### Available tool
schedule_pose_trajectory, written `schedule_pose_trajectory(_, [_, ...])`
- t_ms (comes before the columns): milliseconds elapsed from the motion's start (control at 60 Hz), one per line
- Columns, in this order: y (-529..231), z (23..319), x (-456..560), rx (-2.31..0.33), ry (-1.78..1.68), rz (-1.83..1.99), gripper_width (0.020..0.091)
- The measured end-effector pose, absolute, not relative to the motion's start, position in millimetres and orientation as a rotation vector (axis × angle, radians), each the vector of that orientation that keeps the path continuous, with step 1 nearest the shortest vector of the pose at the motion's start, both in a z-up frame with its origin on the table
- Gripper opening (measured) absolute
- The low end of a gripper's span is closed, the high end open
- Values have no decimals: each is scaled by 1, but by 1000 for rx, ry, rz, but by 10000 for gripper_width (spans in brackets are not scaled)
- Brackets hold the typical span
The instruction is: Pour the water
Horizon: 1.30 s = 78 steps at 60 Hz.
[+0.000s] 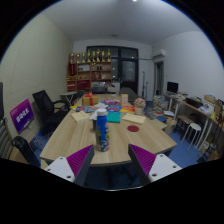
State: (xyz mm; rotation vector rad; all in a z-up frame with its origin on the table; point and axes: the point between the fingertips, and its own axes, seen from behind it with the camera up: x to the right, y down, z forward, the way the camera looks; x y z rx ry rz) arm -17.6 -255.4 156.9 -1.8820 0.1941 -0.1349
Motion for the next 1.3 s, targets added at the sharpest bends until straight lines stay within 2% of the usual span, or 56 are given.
schedule_pose_trajectory(83, [-206,131,-34,-1869,158,-118,794])
schedule_pose_trajectory(100, [-210,130,-10,-1871,147,-109,795])
schedule_pose_trajectory(183, [-149,102,-42,-1862,126,-127,795])
schedule_pose_trajectory(333, [-75,80,-21,-1825,168,-161,794])
schedule_pose_trajectory(433, [-36,77,-19,-1793,190,-92,800])
schedule_pose_trajectory(533, [-6,66,-14,-1793,178,-94,776])
schedule_pose_trajectory(583, [1,53,-18,-1830,169,-78,613])
schedule_pose_trajectory(650, [5,57,-16,-1792,176,-97,579])
schedule_pose_trajectory(767, [10,55,-16,-1785,150,-97,581])
schedule_pose_trajectory(867, [14,51,-15,-1864,180,-36,521])
schedule_pose_trajectory(917, [14,59,-7,-1887,184,-42,491])
schedule_pose_trajectory(967, [19,76,15,-1900,166,-109,495])
schedule_pose_trajectory(983, [22,80,27,-1905,150,-141,469])
schedule_pose_trajectory(1050, [40,106,55,-1912,34,-315,468])
schedule_pose_trajectory(1117, [54,137,91,-1921,-166,-522,466])
schedule_pose_trajectory(1250, [101,179,120,-1818,-673,-1030,466])
schedule_pose_trajectory(1267, [100,192,133,-1803,-765,-1066,463])
schedule_pose_trajectory(1300, [118,185,130,-1742,-880,-1192,468])
